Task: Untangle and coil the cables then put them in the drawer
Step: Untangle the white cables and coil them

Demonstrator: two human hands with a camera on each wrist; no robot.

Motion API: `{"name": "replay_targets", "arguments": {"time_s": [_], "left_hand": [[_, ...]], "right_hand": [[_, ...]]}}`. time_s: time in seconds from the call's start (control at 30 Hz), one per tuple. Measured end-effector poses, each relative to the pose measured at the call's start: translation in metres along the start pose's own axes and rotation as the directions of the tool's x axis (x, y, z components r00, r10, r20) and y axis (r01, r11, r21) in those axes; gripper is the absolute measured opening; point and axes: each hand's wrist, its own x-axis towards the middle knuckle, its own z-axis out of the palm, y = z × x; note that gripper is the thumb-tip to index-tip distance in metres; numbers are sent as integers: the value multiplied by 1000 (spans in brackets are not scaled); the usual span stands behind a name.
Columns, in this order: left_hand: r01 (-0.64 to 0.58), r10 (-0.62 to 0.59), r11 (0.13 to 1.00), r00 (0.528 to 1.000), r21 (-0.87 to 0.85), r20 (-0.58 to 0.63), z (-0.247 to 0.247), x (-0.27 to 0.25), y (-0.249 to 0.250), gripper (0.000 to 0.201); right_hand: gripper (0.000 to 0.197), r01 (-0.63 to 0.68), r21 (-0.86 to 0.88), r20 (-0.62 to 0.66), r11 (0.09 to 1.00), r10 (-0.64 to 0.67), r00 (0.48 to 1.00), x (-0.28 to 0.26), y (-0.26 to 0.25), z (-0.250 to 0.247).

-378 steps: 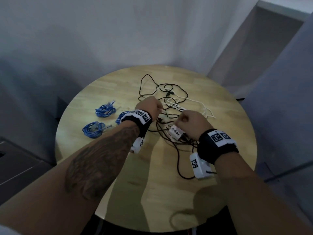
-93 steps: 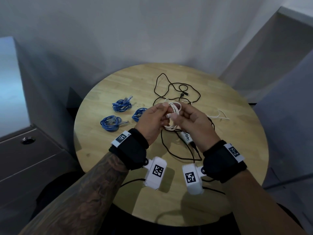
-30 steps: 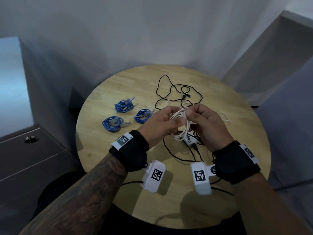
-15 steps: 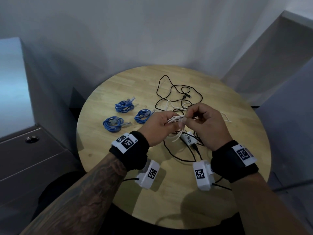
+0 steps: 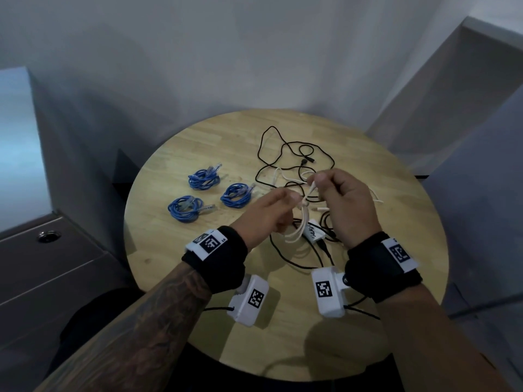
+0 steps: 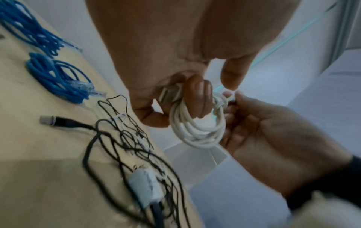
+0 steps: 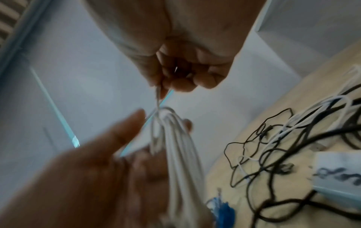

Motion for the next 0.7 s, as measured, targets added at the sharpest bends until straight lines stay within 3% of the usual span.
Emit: {"name": "replay_targets", "arguments": {"time_s": [0.13,0.23,0.37,0.5,0.57,0.63,0.7], "left_hand": [[6,-7,1000,994,16,108,15,0,-8,25],[-45,40,997,996,57,79,14,1,-6,24],[-54,51,995,998,-82,-46,2,1,-5,22],[-36,27,963,999,-266,-36,-9,0,2,20],[-43,32,965,998,-260,-47,-9,0,2,23],[-68,43,976,992,-207,-121,-8,0,0,26],[-104,78,986,977,-128,-196,-8,1,-3,24]], "right_hand": [[24,-28,56,-166,998,37,985,10,1,-6],[23,-59,131,-188,990,83,979,11,6,-8],[17,33,89,-39,995,-30,999,8,3,-14],[9,88,-153,124,984,-69,990,0,14,-10],[6,8,-131,197,991,18,980,-3,20,0],[9,-169,22,228,985,160,960,-5,18,10],[20,-361,211,261,908,304,916,-6,11,15]]}}
